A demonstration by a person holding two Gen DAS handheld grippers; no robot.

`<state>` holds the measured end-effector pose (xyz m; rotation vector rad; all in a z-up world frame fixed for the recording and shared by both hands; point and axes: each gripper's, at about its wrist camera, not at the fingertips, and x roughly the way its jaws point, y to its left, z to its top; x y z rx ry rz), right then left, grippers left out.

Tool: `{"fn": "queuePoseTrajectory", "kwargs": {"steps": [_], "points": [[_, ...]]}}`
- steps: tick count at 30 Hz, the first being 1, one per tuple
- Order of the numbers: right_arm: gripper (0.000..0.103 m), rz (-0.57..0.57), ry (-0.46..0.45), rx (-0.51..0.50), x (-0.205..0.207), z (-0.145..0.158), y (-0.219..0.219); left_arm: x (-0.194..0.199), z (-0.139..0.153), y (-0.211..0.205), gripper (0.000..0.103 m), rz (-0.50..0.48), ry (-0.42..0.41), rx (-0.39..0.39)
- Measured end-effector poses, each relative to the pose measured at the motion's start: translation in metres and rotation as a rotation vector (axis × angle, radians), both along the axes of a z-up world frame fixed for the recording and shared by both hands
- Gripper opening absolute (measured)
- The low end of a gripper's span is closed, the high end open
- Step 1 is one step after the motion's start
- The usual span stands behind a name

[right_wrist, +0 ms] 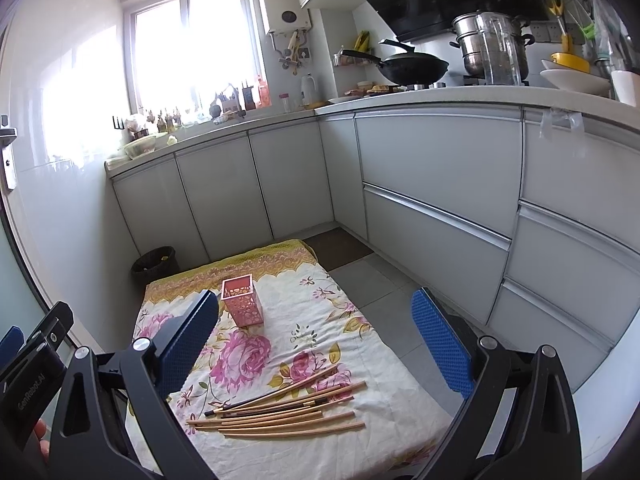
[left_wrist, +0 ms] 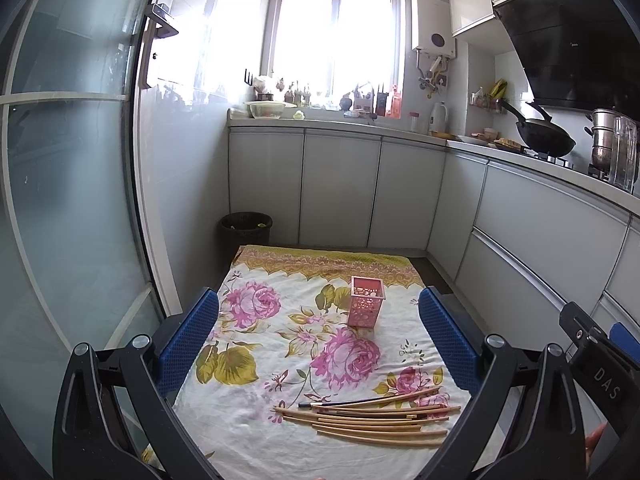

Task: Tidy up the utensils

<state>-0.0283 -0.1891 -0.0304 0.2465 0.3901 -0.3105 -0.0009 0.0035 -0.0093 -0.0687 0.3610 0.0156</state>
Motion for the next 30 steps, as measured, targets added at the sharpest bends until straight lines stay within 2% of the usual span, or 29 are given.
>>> {"fn": "queuePoseTrajectory", "kwargs": {"steps": [30], "points": [[0.094,0.007,0.013,0.009,0.0029,-0.0073,0.0017,0.0037,-0.0083,0.0014,0.096,0.000,0.012,0.006]]}}
